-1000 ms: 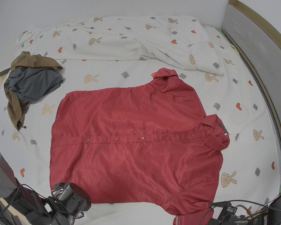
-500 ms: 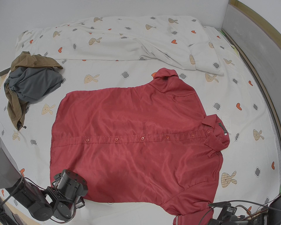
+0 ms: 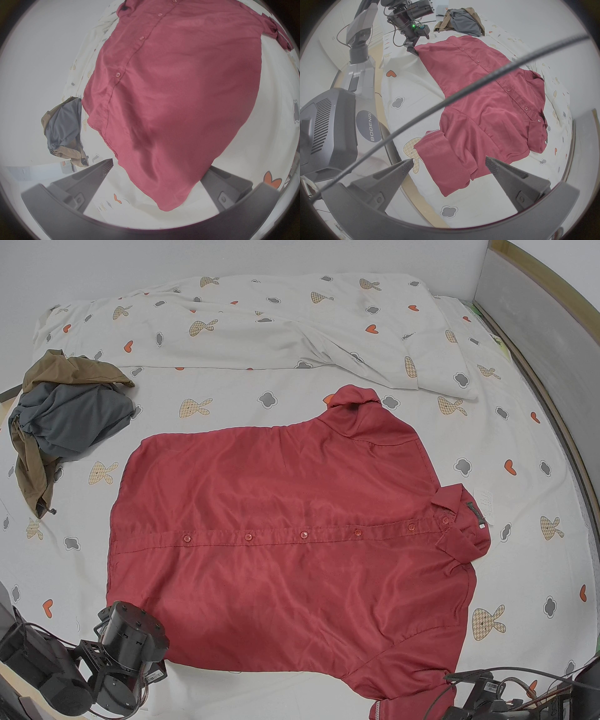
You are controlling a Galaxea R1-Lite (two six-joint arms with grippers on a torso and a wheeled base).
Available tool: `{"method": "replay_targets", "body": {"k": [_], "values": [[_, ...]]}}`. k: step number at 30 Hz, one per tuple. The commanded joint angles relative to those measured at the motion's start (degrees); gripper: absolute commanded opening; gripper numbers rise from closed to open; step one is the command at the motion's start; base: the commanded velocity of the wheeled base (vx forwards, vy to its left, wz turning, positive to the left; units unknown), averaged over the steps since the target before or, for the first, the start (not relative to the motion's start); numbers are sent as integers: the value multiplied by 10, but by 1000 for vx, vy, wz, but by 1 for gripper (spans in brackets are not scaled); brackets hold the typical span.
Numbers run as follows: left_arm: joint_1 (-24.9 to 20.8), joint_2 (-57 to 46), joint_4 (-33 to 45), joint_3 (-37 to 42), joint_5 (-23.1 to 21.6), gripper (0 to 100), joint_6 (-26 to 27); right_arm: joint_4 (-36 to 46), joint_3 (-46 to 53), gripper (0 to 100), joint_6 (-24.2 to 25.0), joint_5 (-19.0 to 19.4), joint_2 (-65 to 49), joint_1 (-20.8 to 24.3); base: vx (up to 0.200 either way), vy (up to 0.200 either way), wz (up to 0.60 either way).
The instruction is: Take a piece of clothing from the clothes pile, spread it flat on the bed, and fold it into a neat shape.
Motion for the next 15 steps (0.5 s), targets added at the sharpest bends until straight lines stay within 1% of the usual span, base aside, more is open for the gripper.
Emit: {"method": "replay_targets", "body": {"k": [1,7,10,12,15], "values": [[0,-39,0,1,0,100,5,0,-1,100,0,0,3,1,0,0,0],[2,-18,-2,-4,2,100,2,0,-2,100,0,0,1,5,0,0,0],[5,5,-22,-7,5,100,1,0,-2,100,0,0,1,5,0,0,0],[5,2,-39,-8,5,100,3,0,-1,100,0,0,1,5,0,0,0],[5,-16,-43,-17,4,100,6,0,-1,100,0,0,1,5,0,0,0]]}}
